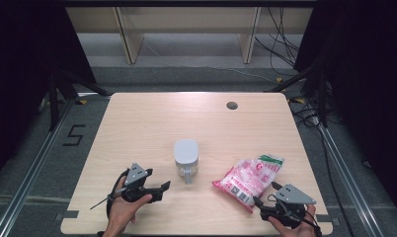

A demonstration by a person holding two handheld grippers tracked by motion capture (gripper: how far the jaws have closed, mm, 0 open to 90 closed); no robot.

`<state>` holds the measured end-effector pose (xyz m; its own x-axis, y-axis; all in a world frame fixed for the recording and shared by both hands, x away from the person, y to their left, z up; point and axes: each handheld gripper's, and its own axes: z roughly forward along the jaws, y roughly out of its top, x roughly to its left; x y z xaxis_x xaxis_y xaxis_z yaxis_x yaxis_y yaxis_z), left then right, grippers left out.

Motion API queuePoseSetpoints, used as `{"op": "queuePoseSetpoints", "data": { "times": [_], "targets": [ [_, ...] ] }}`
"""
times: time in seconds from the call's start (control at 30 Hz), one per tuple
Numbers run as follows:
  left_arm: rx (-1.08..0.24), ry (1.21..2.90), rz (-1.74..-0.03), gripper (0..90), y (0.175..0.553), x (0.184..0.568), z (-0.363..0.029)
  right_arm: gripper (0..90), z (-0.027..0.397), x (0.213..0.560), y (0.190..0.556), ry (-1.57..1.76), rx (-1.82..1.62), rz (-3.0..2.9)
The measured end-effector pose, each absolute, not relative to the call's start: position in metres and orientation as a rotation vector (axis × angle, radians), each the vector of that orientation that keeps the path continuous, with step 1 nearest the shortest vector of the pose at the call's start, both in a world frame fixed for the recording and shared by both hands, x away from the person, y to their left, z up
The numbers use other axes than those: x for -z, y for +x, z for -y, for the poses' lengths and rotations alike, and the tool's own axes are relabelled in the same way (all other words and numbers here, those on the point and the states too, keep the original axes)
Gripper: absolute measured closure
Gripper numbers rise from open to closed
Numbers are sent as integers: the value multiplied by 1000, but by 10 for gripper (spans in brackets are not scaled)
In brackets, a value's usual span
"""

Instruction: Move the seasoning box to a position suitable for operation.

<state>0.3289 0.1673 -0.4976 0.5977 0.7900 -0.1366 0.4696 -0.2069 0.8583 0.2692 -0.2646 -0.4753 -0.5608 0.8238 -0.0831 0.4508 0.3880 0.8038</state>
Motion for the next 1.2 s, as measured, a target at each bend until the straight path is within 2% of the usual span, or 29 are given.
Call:
{"op": "queuePoseSetpoints", "data": {
  "times": [0.2,0.37,0.77,0.9,0.93,0.97,1.1,1.2],
  "targets": [
    [-430,1885,-977,162,329,496,-167,228,264,475,268,1094,-1033,-2155],
    [-406,1847,-1012,157,326,496,-162,227,266,475,268,1085,-1033,-2150],
    [-394,1832,-923,177,320,492,-147,227,266,476,270,1053,-1024,-2170],
    [-374,1849,-891,287,320,493,-136,227,266,475,270,1036,-1012,-2151],
    [-378,1857,-880,287,319,493,-133,227,266,475,270,1036,-1012,-2151],
    [-378,1856,-869,335,320,493,-130,227,266,475,270,1039,-1015,-2154],
    [-352,1864,-815,415,321,493,-119,227,265,475,270,1038,-1027,-2149],
    [-381,1878,-803,458,323,493,-108,227,264,475,269,1055,-1031,-2165]
  ]
}}
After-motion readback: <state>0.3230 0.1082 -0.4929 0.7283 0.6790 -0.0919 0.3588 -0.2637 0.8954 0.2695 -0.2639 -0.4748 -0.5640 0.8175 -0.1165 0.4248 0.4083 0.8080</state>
